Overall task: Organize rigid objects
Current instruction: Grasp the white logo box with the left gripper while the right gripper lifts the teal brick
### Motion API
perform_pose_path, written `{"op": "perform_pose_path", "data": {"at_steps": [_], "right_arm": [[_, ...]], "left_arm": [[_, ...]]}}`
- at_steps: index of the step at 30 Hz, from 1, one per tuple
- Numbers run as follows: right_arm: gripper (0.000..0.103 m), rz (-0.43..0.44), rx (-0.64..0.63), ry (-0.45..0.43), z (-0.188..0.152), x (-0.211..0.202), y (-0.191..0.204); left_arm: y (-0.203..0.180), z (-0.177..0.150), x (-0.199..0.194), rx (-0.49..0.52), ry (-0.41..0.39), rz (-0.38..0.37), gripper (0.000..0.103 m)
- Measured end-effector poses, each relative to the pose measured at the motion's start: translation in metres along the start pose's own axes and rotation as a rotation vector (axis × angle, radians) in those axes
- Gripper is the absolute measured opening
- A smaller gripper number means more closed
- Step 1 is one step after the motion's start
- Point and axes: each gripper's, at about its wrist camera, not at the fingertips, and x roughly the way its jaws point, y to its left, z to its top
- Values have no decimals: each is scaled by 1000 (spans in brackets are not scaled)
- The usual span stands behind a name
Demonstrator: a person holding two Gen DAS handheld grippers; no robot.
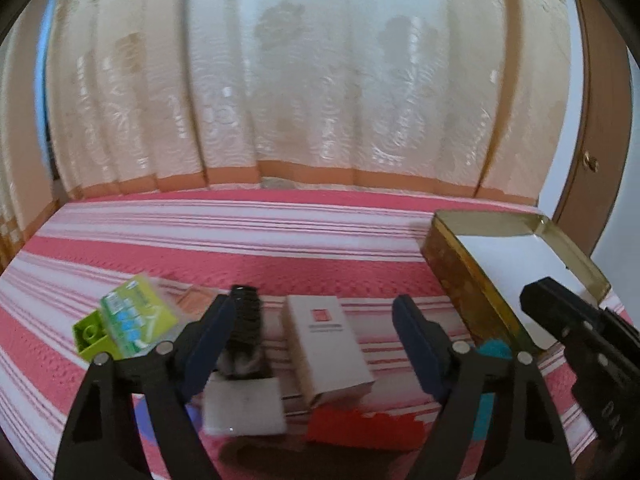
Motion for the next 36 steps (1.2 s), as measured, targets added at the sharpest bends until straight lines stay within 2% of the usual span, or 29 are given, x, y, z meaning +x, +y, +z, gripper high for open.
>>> {"op": "perform_pose_path", "data": {"at_steps": [3,5,7,10,11,12,13,14,15,16,17,19,23,26,29,31,32,34,35,36], "right_arm": [[20,34,17,13,1,3,-1],[20,40,42,5,2,0,-6],[20,36,79,-13,3,-4,-14],[25,47,140,0,-2,-11,-30],[34,51,153,7,-5,-13,-34],[49,51,162,13,-8,-16,-38],[59,50,167,21,-13,-22,-42],[77,51,179,28,-17,-27,-46],[82,57,199,40,-21,-32,-50],[82,69,223,57,-26,-36,-55],[82,80,239,75,-30,-39,-58],[82,91,246,125,-38,-44,-61],[82,142,220,253,-47,-30,-53],[82,115,146,314,-50,-11,-38],[82,112,124,362,-50,5,-27],[81,73,92,370,-48,15,-19],[79,65,80,372,-48,17,-18],[64,44,42,383,-47,22,-12],[49,25,20,387,-45,22,-9],[47,12,-1,388,-46,22,-7]], "left_arm": [[-9,0,16,23,52,10,78],[-10,-3,33,14,131,32,67],[-7,-4,36,0,154,37,66],[3,-11,47,-53,252,11,66],[7,-12,48,-74,265,3,68],[9,-12,47,-84,261,-4,68],[8,-13,47,-83,262,-4,68],[6,-13,47,-75,266,1,67],[4,-14,48,-66,270,1,66],[3,-14,47,-65,268,-9,60],[4,-14,46,-68,266,-29,47],[8,-13,46,-83,264,-51,40],[15,-12,43,-127,243,-132,40],[14,-9,37,-129,205,-164,40],[10,-7,35,-111,200,-178,40],[10,-6,34,-110,199,-190,40],[11,-6,33,-112,197,-197,40],[13,-5,32,-112,191,-202,40],[13,-5,31,-111,186,-204,40],[13,-5,30,-112,179,-206,40]]}}
